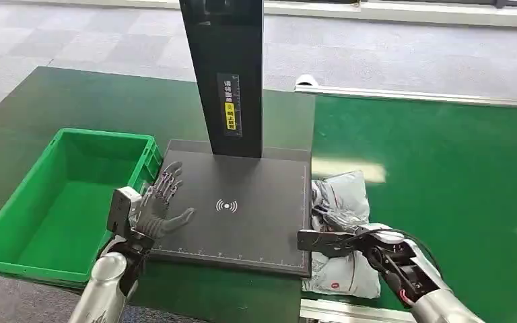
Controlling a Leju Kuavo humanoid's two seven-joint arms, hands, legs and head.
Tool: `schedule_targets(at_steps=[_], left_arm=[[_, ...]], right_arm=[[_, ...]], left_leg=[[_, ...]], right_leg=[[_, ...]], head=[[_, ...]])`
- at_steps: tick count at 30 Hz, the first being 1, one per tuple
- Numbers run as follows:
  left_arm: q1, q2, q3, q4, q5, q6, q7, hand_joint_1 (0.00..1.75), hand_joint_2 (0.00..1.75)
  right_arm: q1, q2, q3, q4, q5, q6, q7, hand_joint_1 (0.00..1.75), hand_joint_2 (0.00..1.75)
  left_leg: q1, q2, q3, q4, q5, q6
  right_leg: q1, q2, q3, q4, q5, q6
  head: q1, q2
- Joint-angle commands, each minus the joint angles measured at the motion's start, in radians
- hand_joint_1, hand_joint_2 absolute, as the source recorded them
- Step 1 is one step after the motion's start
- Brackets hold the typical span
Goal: Moved the parcel from conveyor to table for the left to box.
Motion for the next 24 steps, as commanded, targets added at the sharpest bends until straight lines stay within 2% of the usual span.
schedule_targets(at_steps=[1,9,15,17,18,20,21,22,24], left_arm=[[-0.021,0.005,-0.032,0.054,0.003,0.005,0.005,0.0,1.75],[-0.01,0.009,-0.035,0.04,0.008,0.006,0.006,0.0,1.75],[0.035,0.025,-0.021,-0.022,0.023,0.012,0.007,0.0,1.75],[0.083,0.033,-0.001,-0.08,0.029,0.015,0.013,0.0,1.75],[0.096,0.035,0.005,-0.098,0.033,0.01,0.015,0.0,1.75],[0.148,0.032,0.032,-0.157,0.031,0.015,0.018,0.0,1.75],[0.161,0.031,0.036,-0.174,0.032,0.01,0.019,0.0,1.75],[0.169,0.027,0.043,-0.182,0.033,0.007,0.015,0.0,1.75],[0.17,0.024,0.046,-0.185,0.033,0.007,0.014,0.0,1.75]], right_arm=[[0.026,-0.041,0.107,0.095,-0.007,-0.008,-0.002,1.75,1.75],[0.036,-0.07,0.11,0.047,-0.037,-0.011,-0.019,1.75,1.75],[0.012,-0.062,0.09,-0.007,-0.068,-0.096,-0.034,1.75,1.75],[0.005,-0.052,0.008,-0.083,-0.127,-0.198,-0.04,1.75,1.75],[0.0,-0.056,0.003,-0.111,-0.133,-0.181,-0.021,1.75,1.75],[0.036,-0.041,-0.131,-0.264,-0.189,-0.34,-0.063,1.75,1.75],[0.04,-0.048,-0.139,-0.314,-0.189,-0.308,-0.032,1.75,1.75],[0.07,-0.038,-0.208,-0.396,-0.201,-0.375,-0.055,1.75,1.75],[0.088,-0.049,-0.229,-0.458,-0.197,-0.355,-0.037,1.75,1.75]], left_leg=[[0.001,-0.004,-0.001,-0.001,0.002,0.0],[0.001,-0.005,-0.001,-0.002,0.003,0.001],[0.0,-0.002,-0.001,0.0,0.002,0.001],[0.0,0.0,-0.003,-0.001,0.002,0.001],[0.0,0.001,-0.003,0.0,0.001,0.0],[-0.001,0.004,-0.006,0.0,0.001,0.0],[-0.001,0.005,-0.007,0.0,0.0,0.0],[-0.001,0.003,-0.008,0.001,0.0,0.0],[-0.001,0.004,-0.012,0.001,0.001,0.001]], right_leg=[[0.001,-0.005,0.001,-0.002,0.002,0.0],[0.001,-0.006,0.003,-0.004,0.002,0.001],[0.0,-0.003,0.002,-0.002,0.002,0.001],[0.0,-0.001,0.0,-0.002,0.003,0.001],[0.0,0.001,0.0,0.0,0.002,0.001],[-0.001,0.003,-0.004,0.0,0.003,0.001],[-0.001,0.004,-0.005,0.001,0.002,0.001],[-0.001,0.003,-0.006,0.002,0.002,0.001],[-0.001,0.003,-0.01,0.002,0.002,0.001]], head=[[0.0,0.0],[0.0,0.0],[0.0,0.0],[0.0,0.0],[0.0,0.0],[0.001,0.0],[0.0,0.0],[0.0,0.0],[0.0,0.0]])
